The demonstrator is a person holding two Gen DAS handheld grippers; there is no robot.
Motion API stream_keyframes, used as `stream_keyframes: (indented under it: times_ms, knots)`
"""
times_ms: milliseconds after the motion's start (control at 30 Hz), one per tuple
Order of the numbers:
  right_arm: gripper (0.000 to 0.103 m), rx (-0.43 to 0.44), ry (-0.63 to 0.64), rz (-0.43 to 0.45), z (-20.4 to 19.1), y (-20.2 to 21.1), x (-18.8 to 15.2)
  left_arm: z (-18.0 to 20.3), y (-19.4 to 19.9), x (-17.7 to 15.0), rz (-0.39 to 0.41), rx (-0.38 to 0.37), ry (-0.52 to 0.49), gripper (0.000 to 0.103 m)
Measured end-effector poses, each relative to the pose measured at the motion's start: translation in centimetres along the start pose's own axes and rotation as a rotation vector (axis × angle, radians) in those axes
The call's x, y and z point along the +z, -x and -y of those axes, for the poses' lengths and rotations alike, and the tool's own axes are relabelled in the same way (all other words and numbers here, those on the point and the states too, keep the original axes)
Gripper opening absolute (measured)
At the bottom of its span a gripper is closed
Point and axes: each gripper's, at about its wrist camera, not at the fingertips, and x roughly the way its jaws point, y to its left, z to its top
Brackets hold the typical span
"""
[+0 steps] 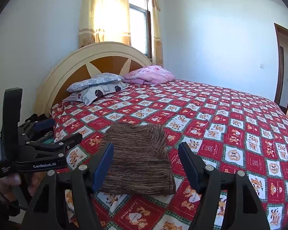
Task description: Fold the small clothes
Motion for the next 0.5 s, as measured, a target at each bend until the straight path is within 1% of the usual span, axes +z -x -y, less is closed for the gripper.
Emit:
stream_keyframes:
  times_ms: [200,400,500]
  knots:
    - [0.071,0.013,0.018,0.006,-0.6,0.1,-0.1,-0.2,-0.4,-0.1,-0.013,0.005,0.001,0.103]
    - [0.071,0.017,0.019,0.001,-0.6,-0.2,-0.3,-1.0,-1.1,-0.4,-0.045,0.002,0.031,0.103]
    - [0.071,0.018,0.017,-0.001,-0.6,-0.1,-0.3,-1.2,-1.3,-0.6,-0.048,0.004,0.034,0.103]
